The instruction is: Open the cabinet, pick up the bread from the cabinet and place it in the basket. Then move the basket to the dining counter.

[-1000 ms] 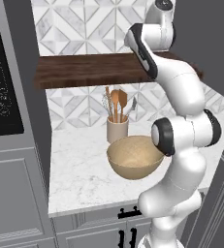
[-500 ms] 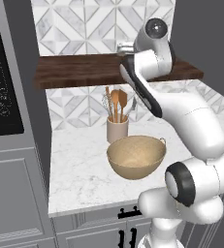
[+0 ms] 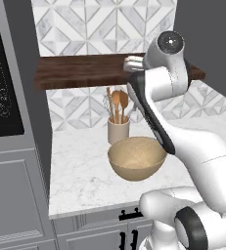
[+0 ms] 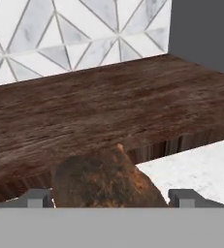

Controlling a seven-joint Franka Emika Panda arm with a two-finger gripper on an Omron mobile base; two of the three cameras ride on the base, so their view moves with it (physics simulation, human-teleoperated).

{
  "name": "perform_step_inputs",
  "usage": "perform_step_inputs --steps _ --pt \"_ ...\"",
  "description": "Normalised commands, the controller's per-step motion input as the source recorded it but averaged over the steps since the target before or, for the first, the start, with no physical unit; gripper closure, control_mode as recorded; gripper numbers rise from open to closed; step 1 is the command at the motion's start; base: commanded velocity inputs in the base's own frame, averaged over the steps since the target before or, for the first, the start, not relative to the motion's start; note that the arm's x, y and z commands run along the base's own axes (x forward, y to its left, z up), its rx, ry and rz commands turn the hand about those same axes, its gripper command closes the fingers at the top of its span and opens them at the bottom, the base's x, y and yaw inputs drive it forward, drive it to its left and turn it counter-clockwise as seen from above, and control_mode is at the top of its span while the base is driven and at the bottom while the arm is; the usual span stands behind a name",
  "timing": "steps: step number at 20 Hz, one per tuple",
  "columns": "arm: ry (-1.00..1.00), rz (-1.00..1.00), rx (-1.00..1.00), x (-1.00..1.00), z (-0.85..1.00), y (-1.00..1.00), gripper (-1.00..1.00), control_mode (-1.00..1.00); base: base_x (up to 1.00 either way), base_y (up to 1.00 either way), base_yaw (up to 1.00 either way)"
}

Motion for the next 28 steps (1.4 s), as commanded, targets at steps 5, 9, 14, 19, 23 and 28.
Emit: perform_step_inputs --steps 5,9,14,19,23,28 --pt "0.41 0.00 0.00 -1.00 -0.94 0.00 1.00 -1.00 0.00 0.00 0.00" --pt "0.47 0.00 0.00 -0.54 -1.00 0.00 1.00 -1.00 0.00 0.00 0.00" --pt "0.29 0.00 0.00 0.11 -1.00 -0.12 1.00 -1.00 0.00 0.00 0.00" --pt "0.12 0.02 -0.04 0.34 -1.00 -0.05 1.00 -1.00 0.00 0.00 0.00" --pt "0.14 0.03 -0.08 0.17 -1.00 0.00 1.00 -1.00 0.00 0.00 0.00" --pt "0.01 0.01 -0.03 0.32 -0.59 0.00 1.00 -1.00 0.00 0.00 0.00"
